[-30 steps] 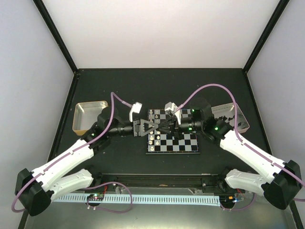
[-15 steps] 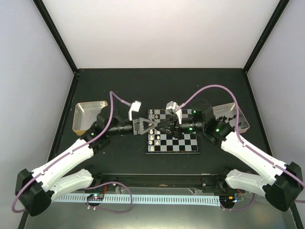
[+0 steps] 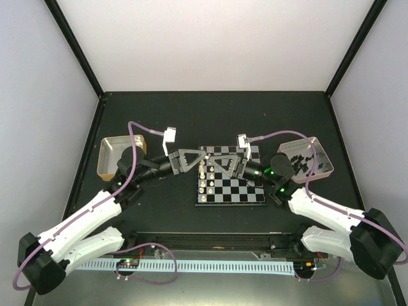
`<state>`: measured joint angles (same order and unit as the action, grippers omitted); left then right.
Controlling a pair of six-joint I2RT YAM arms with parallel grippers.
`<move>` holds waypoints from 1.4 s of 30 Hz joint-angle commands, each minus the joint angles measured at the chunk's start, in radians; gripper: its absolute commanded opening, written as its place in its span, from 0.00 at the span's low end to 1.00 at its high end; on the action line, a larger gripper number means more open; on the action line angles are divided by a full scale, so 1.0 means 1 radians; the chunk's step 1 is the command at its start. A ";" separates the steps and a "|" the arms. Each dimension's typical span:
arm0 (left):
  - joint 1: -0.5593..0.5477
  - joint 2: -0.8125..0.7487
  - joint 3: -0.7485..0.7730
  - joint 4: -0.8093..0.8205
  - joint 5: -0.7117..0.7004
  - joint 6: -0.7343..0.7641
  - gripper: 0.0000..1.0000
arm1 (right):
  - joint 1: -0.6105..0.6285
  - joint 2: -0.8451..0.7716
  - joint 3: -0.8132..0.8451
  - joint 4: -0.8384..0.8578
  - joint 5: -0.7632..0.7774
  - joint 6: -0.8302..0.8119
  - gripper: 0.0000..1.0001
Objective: Set up the chess pieces on the board
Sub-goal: Place the chess piece on the chessboard.
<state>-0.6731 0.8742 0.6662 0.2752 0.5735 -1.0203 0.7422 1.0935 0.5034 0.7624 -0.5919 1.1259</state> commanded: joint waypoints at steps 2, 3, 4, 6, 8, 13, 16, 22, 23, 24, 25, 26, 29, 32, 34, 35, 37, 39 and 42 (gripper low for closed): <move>0.006 -0.003 -0.019 0.126 -0.046 -0.073 0.02 | 0.036 0.001 0.030 0.270 0.055 0.188 0.48; 0.004 -0.002 -0.025 0.138 -0.047 -0.081 0.02 | 0.044 0.008 0.035 0.269 0.056 0.185 0.49; 0.004 0.000 -0.030 0.153 -0.047 -0.089 0.02 | 0.053 0.017 0.040 0.270 0.058 0.187 0.50; 0.005 0.004 -0.038 0.170 -0.049 -0.102 0.01 | 0.063 0.041 0.042 0.302 0.061 0.210 0.50; 0.004 0.007 -0.042 0.179 -0.049 -0.110 0.02 | 0.067 0.063 0.038 0.334 0.073 0.233 0.49; 0.005 0.006 -0.054 0.199 -0.043 -0.126 0.01 | 0.068 0.081 0.041 0.338 0.098 0.244 0.39; 0.005 0.005 -0.058 0.198 -0.044 -0.127 0.02 | 0.068 0.078 0.044 0.329 0.108 0.245 0.24; 0.004 0.005 -0.068 0.195 -0.047 -0.126 0.02 | 0.068 0.064 0.047 0.316 0.120 0.250 0.02; 0.005 0.005 -0.068 0.191 -0.050 -0.125 0.02 | 0.069 0.059 0.048 0.304 0.123 0.249 0.01; 0.004 0.005 -0.069 0.186 -0.051 -0.122 0.02 | 0.069 0.052 0.050 0.289 0.127 0.244 0.01; 0.005 0.003 -0.070 0.179 -0.053 -0.118 0.03 | 0.068 0.043 0.050 0.265 0.131 0.237 0.01; 0.005 0.001 -0.068 0.168 -0.056 -0.111 0.05 | 0.068 0.034 0.053 0.233 0.137 0.221 0.01; 0.005 -0.020 -0.067 0.088 -0.092 -0.068 0.30 | 0.068 -0.005 0.063 0.092 0.142 0.156 0.01; 0.006 -0.054 -0.068 -0.065 -0.192 -0.018 0.60 | 0.067 -0.048 0.107 -0.201 0.139 0.029 0.01; 0.009 -0.082 -0.078 -0.145 -0.259 0.021 0.70 | 0.066 -0.072 0.140 -0.414 0.156 -0.065 0.01; 0.010 -0.099 -0.081 -0.189 -0.292 0.047 0.74 | 0.065 -0.077 0.156 -0.525 0.172 -0.112 0.01; 0.012 -0.131 -0.083 -0.281 -0.371 0.108 0.78 | 0.063 -0.067 0.207 -0.748 0.215 -0.205 0.01; 0.013 -0.163 -0.085 -0.376 -0.457 0.164 0.80 | 0.064 -0.033 0.265 -0.947 0.251 -0.307 0.01; 0.015 -0.210 -0.087 -0.502 -0.578 0.242 0.82 | 0.065 0.037 0.327 -1.214 0.359 -0.424 0.01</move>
<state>-0.6666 0.7174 0.5838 0.0036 0.2108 -0.9283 0.8070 1.0630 0.7654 0.0406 -0.3809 0.9337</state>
